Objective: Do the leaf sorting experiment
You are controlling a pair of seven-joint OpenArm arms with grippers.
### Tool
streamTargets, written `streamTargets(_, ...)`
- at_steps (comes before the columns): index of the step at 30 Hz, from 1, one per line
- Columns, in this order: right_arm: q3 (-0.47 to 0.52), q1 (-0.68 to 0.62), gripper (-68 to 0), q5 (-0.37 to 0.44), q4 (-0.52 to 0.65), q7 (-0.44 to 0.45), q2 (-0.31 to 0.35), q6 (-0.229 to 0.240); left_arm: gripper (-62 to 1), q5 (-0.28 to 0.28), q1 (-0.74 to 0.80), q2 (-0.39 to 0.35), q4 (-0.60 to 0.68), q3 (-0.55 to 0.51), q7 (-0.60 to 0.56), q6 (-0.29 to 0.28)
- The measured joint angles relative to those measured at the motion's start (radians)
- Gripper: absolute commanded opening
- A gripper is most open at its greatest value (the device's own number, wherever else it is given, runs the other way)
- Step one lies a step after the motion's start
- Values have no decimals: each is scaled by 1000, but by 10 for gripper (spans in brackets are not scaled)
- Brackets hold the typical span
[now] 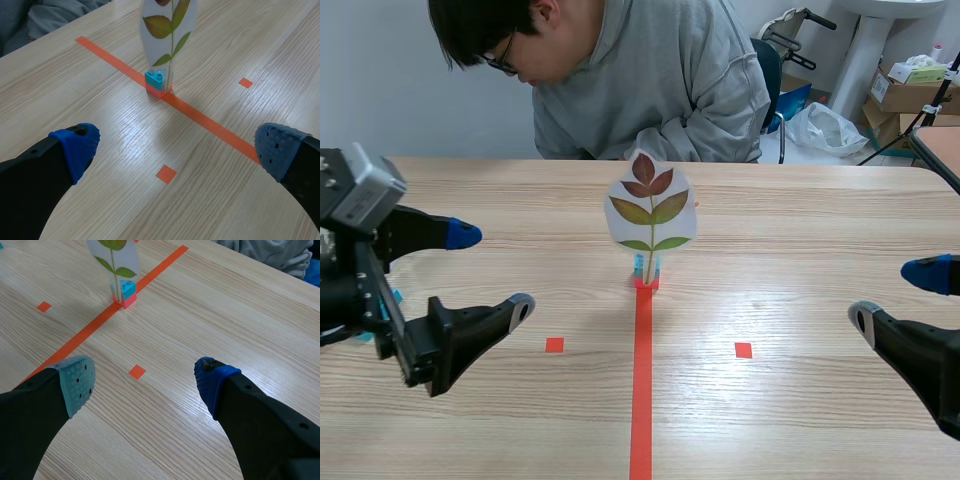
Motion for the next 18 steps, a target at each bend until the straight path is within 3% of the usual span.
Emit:
streamTargets(6, 0, 0, -264, 0, 0, 0, 0, 0, 14, 49, -177, 42, -165, 137, -25, 35)
streamTargets(16, 0, 0, -264, 0, 0, 0, 0, 0, 14, 53, -394, 214, -411, 238, -36, 43)
streamTargets(18, 0, 0, -264, 0, 0, 0, 0, 0, 14, 78, -425, 247, -455, 253, -44, 43)
